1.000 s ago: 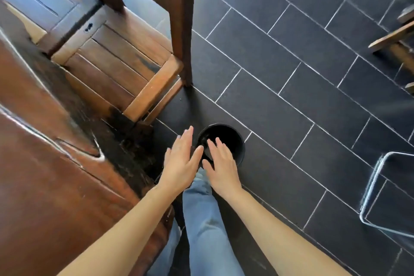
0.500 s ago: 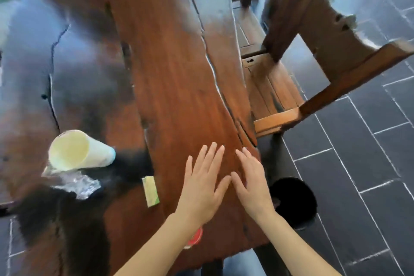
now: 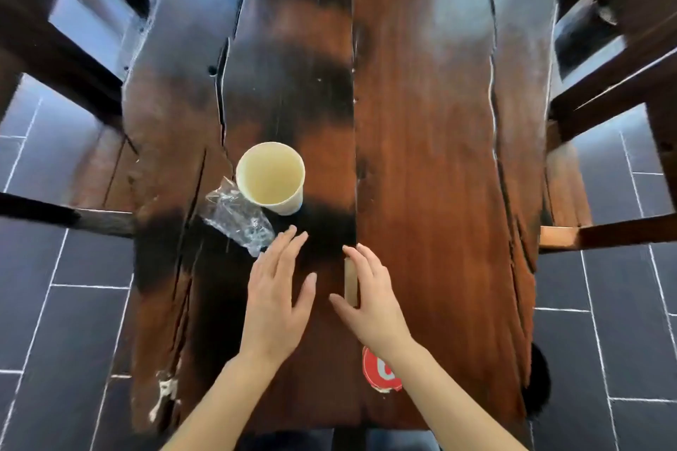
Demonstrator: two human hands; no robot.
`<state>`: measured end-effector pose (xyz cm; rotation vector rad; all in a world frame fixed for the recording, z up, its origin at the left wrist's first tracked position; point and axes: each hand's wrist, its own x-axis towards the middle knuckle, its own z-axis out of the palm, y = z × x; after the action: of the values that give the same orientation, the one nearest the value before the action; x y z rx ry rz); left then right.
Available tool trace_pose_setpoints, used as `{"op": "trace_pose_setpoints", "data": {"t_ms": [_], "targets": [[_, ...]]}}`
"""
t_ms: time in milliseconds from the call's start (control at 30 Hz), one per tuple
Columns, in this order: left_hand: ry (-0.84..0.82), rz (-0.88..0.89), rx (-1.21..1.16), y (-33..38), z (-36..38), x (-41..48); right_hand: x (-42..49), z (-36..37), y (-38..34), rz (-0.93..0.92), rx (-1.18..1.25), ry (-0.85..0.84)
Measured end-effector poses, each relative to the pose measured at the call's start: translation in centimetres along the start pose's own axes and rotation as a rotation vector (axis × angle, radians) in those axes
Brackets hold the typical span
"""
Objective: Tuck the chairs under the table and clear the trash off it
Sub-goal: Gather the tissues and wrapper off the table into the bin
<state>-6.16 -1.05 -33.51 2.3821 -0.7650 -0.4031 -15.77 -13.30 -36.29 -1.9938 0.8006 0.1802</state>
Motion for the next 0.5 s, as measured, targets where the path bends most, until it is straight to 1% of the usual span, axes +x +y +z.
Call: {"op": "trace_pose_setpoints", "data": {"t_ms": [67, 167, 233, 300, 433, 467, 500], "targets": [[0.021, -0.048, 0.024, -2.1, -0.6, 0.3, 0.3, 0.7, 0.3, 0.005, -0.004, -0.011], [0.035, -0.135, 0.047, -4.3, -1.0, 1.0, 0.3, 0.9, 0.8, -0.036, -0.025, 0.014], [0.085, -0.15, 0.025, -4.9, -1.2, 1.5, 0.4, 0.9, 1.1, -0.054, -0.05, 0.031], [0.218, -0.129, -0.022, -4.7, -1.7, 2.0, 0.3, 0.8, 1.4, -0.054, -0.058, 0.04], [0.54, -0.128, -0.025, -4.0, -3.1, 2.9, 0.0, 0.8, 1.7, -0.056, -0.054, 0.062], [0.596, -0.131, -0.032, -3.9, -3.6, 3.4, -0.1, 0.9, 1.8, -0.061, -0.054, 0.069], [0.61, -0.136, -0.034, -4.2, -3.9, 4.0, -0.2, 1.0, 1.8, -0.063, -0.054, 0.073]]}}
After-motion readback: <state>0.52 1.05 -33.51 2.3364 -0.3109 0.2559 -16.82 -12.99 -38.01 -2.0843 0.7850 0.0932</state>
